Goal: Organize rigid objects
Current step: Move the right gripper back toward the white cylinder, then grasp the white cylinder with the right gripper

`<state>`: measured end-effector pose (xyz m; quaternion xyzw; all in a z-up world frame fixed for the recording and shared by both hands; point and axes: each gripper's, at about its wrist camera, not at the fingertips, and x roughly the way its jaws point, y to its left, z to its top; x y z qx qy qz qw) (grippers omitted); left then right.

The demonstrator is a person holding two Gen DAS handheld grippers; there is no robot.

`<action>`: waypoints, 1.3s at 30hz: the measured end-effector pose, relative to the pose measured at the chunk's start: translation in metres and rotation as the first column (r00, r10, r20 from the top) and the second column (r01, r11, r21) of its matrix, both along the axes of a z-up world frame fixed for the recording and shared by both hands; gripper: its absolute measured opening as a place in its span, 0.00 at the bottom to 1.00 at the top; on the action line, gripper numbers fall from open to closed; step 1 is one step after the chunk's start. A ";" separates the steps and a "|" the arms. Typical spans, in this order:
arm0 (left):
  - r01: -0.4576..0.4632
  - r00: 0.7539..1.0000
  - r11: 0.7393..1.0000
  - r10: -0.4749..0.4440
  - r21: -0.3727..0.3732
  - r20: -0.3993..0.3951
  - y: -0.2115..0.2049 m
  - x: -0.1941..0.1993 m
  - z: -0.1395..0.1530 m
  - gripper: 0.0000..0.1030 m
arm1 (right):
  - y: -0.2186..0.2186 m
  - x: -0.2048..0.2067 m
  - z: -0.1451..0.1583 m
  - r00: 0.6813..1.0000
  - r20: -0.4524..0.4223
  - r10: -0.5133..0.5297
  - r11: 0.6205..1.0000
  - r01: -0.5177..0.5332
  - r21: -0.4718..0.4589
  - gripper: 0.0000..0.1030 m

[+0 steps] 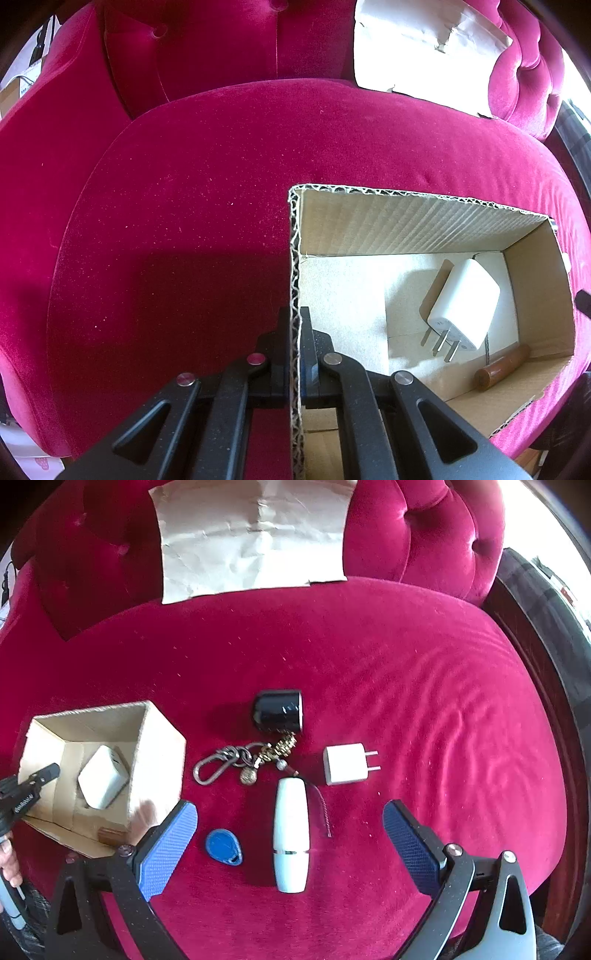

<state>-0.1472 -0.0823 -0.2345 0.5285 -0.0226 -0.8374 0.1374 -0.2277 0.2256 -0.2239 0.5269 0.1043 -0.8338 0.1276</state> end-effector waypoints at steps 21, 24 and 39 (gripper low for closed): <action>0.002 1.000 1.000 -0.002 -0.012 0.001 -0.015 0.008 0.004 0.02 | 0.021 0.005 -0.047 0.998 0.045 -0.054 0.998 0.053 0.025 0.98; 0.001 1.000 1.000 -0.001 -0.014 0.001 -0.020 0.012 0.005 0.02 | 0.021 0.005 -0.046 0.998 0.043 -0.052 0.999 0.051 0.010 0.94; -0.003 1.000 1.000 0.003 -0.015 0.002 -0.026 0.020 0.008 0.02 | 0.024 0.007 -0.042 0.999 0.050 -0.013 1.000 0.012 0.005 0.26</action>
